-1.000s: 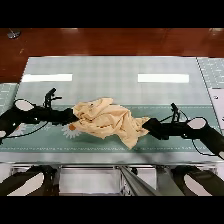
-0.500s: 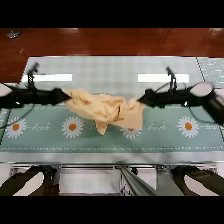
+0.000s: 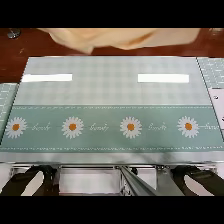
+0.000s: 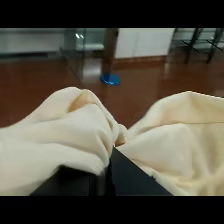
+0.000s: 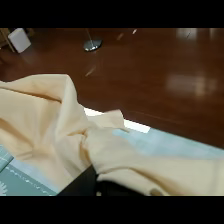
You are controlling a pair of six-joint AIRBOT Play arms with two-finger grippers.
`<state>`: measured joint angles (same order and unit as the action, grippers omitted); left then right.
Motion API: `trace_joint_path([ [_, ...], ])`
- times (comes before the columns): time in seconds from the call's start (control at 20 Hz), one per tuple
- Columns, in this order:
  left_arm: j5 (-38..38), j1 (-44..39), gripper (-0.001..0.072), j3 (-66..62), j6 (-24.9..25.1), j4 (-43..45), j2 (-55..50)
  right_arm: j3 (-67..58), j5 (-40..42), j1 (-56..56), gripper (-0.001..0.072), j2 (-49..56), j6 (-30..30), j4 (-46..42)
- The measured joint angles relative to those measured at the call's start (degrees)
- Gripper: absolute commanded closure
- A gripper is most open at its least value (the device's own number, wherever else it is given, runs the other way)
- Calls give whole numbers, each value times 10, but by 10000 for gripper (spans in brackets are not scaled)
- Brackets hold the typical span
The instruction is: Fold the shirts.
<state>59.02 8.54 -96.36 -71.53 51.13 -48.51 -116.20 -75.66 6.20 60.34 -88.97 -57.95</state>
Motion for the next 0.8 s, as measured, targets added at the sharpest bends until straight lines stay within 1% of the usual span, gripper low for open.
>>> trace_joint_path([
  [0.15, 3, 1, 678, -45, -35, 104, 43, -2, -71, 0, 686, -68, -5, -44],
  [0.25, 28, 1, 678, -57, -52, 165, 70, 31, -115, 0, 686, -118, -14, -74],
  [0.35, 72, 1, 678, -55, -65, 203, 91, 85, -145, 0, 686, -162, -26, -84],
  [0.45, 128, 1, 677, -26, -81, 218, 102, 171, -165, 0, 686, -203, -39, -87],
  [0.55, 178, 1, 677, 39, -93, 217, 109, 277, -172, 0, 685, -238, -48, -80],
  [0.65, 207, 0, 677, 132, -99, 191, 110, 395, -165, 0, 685, -263, -54, -79],
  [0.8, 212, -9, 678, 297, -104, 150, 100, 572, -126, 0, 686, -280, -59, -68],
])
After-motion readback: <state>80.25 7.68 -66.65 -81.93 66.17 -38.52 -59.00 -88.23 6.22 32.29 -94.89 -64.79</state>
